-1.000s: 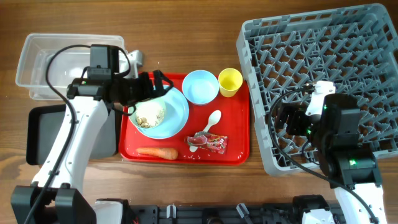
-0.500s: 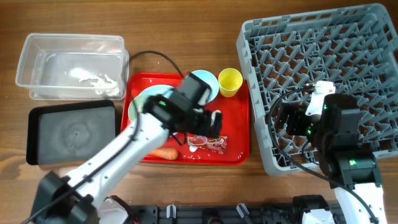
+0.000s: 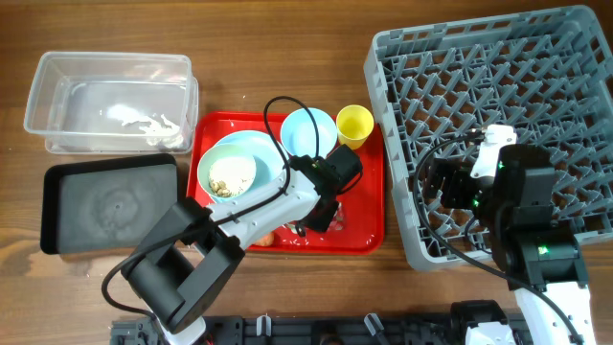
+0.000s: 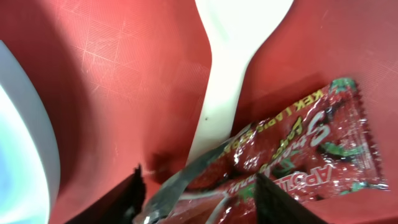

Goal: Sort waste into correct bins and load items into the dishwasher rack
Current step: 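Reach the left gripper to the red wrapper and grasp it, then carry the red wrapper into the clear bin and release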

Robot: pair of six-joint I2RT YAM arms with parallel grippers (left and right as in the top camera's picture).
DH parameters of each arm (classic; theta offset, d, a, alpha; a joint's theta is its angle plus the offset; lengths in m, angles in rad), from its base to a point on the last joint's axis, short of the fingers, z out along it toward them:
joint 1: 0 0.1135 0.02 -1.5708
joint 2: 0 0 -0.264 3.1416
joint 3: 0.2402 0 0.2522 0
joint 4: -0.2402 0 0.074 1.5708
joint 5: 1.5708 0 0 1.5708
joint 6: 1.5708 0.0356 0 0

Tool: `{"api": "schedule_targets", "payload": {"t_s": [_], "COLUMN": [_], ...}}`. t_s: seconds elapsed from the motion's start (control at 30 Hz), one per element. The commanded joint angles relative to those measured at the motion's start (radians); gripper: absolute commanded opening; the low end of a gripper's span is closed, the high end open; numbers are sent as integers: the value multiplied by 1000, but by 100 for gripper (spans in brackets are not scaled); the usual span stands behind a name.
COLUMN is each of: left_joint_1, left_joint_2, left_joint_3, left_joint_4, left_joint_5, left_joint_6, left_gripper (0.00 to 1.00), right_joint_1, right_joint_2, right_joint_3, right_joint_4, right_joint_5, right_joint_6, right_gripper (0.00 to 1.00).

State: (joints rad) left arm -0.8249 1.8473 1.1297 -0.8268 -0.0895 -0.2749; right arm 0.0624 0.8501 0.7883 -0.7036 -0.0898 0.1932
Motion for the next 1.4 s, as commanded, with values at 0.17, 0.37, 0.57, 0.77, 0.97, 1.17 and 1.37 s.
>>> {"api": "schedule_targets", "payload": {"t_s": [0.17, 0.37, 0.57, 0.77, 0.97, 1.17, 1.37], "left_joint_1": [13, 277, 727, 936, 897, 542, 214], "left_joint_2": [-69, -389, -407, -251, -285, -298, -187], "left_joint_3": [8, 29, 29, 29, 50, 48, 48], "left_joint_4": [-28, -32, 192, 402, 421, 384, 157], "left_joint_5": [-14, -72, -84, -84, 138, 254, 195], "left_joint_6": [6, 6, -3, -47, -47, -51, -51], "left_gripper": [4, 4, 4, 15, 74, 78, 78], "right_joint_1": [2, 2, 2, 2, 2, 2, 2], "right_joint_2": [-1, -1, -1, -1, -1, -1, -1], "right_joint_3": [21, 21, 21, 21, 21, 21, 21], "right_joint_4": [-1, -1, -1, -1, 0, -2, -1], "right_joint_5": [-15, -15, -15, -15, -15, -15, -15], "right_joint_6": [-7, -7, -7, -7, -7, -7, -7], "right_gripper": [100, 100, 100, 100, 100, 100, 100]}}
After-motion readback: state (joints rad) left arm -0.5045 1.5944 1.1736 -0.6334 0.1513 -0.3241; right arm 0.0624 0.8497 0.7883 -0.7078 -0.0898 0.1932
